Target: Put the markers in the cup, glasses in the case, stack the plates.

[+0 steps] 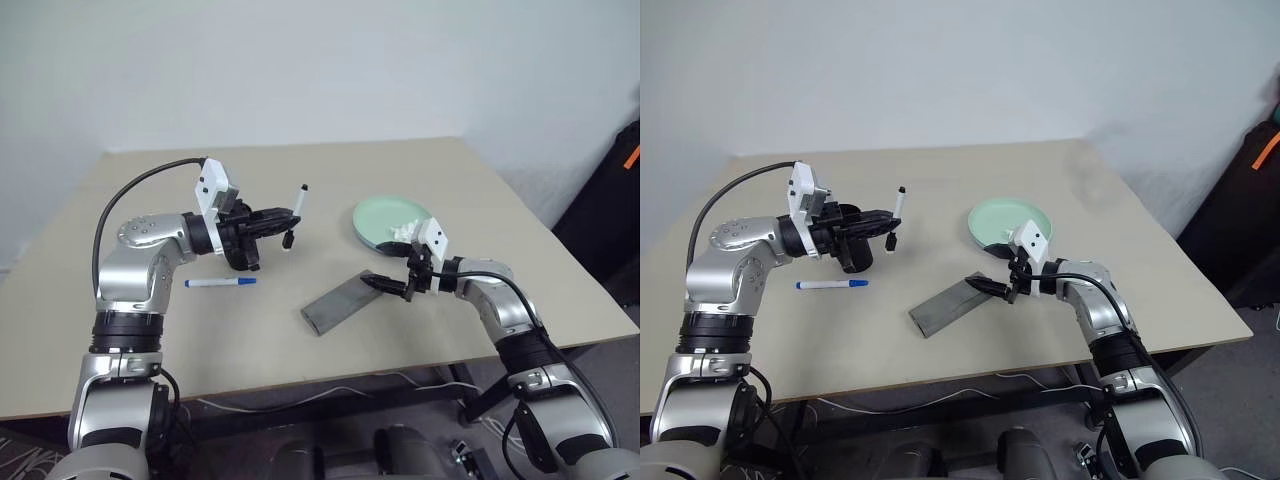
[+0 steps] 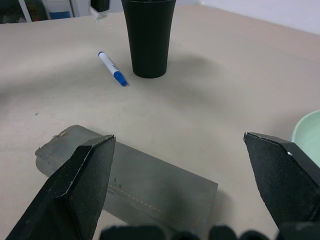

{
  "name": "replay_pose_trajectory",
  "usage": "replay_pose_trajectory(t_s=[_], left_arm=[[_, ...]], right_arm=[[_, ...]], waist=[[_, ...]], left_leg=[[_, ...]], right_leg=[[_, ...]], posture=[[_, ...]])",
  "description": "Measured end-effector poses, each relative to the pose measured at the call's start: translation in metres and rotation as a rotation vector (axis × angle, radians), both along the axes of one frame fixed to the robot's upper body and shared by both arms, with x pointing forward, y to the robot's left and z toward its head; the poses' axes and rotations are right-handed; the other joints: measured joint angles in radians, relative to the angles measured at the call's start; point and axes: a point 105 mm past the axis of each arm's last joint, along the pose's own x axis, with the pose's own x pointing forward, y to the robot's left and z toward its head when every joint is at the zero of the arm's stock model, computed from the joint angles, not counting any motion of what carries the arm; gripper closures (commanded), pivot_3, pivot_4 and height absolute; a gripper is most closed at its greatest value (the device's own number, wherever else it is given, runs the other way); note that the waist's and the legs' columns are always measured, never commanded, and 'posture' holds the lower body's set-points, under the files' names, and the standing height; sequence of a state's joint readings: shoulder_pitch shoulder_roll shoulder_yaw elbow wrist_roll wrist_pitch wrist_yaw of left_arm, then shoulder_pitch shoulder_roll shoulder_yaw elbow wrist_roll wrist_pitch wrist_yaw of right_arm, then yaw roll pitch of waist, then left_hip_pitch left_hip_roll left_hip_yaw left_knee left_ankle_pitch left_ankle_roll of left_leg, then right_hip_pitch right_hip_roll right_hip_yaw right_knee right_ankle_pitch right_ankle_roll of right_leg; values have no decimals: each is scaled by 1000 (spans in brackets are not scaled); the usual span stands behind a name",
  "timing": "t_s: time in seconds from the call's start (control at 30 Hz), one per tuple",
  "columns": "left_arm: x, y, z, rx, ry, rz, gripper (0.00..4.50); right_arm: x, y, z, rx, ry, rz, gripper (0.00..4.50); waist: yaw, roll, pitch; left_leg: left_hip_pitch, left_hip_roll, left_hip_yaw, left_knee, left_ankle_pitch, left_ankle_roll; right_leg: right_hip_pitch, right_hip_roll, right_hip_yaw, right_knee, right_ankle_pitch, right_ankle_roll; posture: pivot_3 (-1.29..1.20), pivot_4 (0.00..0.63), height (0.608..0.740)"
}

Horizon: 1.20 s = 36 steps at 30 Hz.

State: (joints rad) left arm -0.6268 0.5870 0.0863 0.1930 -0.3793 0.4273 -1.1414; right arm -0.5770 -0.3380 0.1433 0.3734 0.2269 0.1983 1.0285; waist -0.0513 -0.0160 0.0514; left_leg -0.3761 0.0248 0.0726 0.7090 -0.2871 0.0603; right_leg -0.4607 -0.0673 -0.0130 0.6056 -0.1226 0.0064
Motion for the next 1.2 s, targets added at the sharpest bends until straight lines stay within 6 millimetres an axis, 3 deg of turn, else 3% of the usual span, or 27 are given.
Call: replay_pose_trajectory(t_s=[0.2,0.4,1.2], left_arm=[[2,1,-2,-32,3,37,4471],[19,14,14,-173,-86,223,4471],[31,21,20,-204,-193,346,4471]], right_arm=[[0,0,1,0,-1,1,40],[-1,3,0,2,-2,8,40],[-1,3,0,3,-2,9,40]], waist=[[0,0,0],[0,0,0],[1,0,0]], left_leg=[[0,0,0,0,0,-1],[0,0,0,0,0,-1],[0,0,0,0,0,-1]], right_leg=[[0,0,0,0,0,0],[1,0,0,-1,0,0],[1,-1,-1,-1,0,0]], posture=[[0,0,720],[0,0,720],[0,0,720]])
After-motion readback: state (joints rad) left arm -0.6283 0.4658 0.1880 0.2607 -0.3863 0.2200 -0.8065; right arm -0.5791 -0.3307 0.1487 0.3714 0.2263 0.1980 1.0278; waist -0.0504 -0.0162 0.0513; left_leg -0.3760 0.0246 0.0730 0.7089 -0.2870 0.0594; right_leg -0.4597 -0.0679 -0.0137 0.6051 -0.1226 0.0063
